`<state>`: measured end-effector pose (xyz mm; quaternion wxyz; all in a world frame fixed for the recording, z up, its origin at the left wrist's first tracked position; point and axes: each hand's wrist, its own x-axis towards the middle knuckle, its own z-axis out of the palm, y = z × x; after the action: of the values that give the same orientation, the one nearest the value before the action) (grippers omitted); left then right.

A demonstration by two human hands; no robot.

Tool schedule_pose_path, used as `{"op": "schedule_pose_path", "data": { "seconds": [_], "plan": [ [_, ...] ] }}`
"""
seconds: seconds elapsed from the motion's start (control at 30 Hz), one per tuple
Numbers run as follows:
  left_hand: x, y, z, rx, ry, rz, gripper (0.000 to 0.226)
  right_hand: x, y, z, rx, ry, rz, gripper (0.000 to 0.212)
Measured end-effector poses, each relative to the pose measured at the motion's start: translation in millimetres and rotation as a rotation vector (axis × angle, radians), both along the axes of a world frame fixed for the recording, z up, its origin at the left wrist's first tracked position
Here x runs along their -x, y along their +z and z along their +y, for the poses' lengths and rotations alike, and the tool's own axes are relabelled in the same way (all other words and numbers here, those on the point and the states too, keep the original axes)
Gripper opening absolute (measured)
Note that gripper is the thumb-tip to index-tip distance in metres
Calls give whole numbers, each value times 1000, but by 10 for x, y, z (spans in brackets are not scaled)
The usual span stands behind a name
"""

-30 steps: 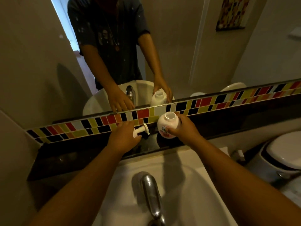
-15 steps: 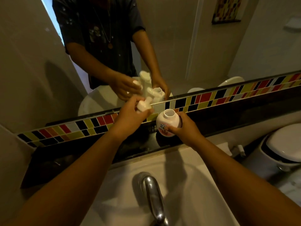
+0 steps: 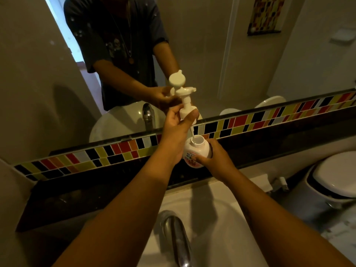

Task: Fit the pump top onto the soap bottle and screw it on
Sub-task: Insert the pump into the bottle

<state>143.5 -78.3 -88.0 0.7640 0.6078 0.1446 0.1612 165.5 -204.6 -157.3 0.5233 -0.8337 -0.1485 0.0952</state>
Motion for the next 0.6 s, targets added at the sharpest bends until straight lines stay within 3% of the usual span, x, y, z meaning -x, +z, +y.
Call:
{"op": "schedule_pose_path", "data": {
  "seconds": [0.17, 0.37, 0.6],
  "plan": [
    [-74, 80, -6, -36, -32, -52, 38, -25, -30, -1, -1, 8, -10, 60],
    [28, -309, -52, -233, -90, 132, 46, -25, -42, -9, -27, 5, 3, 57],
    [73, -431, 52, -479, -204, 182, 55, -38, -45, 1, -12, 0, -16, 59]
  ]
}}
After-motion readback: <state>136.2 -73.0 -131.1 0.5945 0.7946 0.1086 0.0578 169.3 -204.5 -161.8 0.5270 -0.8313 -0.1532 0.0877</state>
